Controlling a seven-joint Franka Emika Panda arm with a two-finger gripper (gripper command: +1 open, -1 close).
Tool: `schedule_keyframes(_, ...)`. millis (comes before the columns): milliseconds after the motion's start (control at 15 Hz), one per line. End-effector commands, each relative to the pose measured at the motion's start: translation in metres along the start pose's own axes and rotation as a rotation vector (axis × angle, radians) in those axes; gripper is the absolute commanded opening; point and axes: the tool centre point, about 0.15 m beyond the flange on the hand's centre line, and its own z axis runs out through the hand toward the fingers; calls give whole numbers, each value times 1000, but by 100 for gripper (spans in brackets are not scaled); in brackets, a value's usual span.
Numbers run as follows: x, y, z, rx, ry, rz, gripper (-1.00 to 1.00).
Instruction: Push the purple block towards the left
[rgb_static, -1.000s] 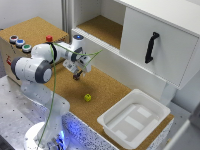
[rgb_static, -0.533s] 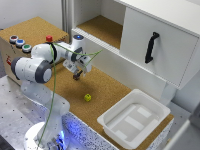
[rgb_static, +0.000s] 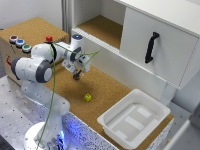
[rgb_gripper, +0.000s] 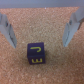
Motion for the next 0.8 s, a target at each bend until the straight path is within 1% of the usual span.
schedule_keyframes(0,13,-11,54,-38,15,20,100)
schedule_keyframes(133,21,-7,63,-61,22,25,100)
schedule_keyframes(267,26,-3,71,-64,21,26,100)
schedule_keyframes(333,27,-2,73,-65,23,26,-100)
schedule_keyframes(467,27,-1,67,-61,39,12,-100)
schedule_keyframes(733,19,-1,60,-88,31,2,-100)
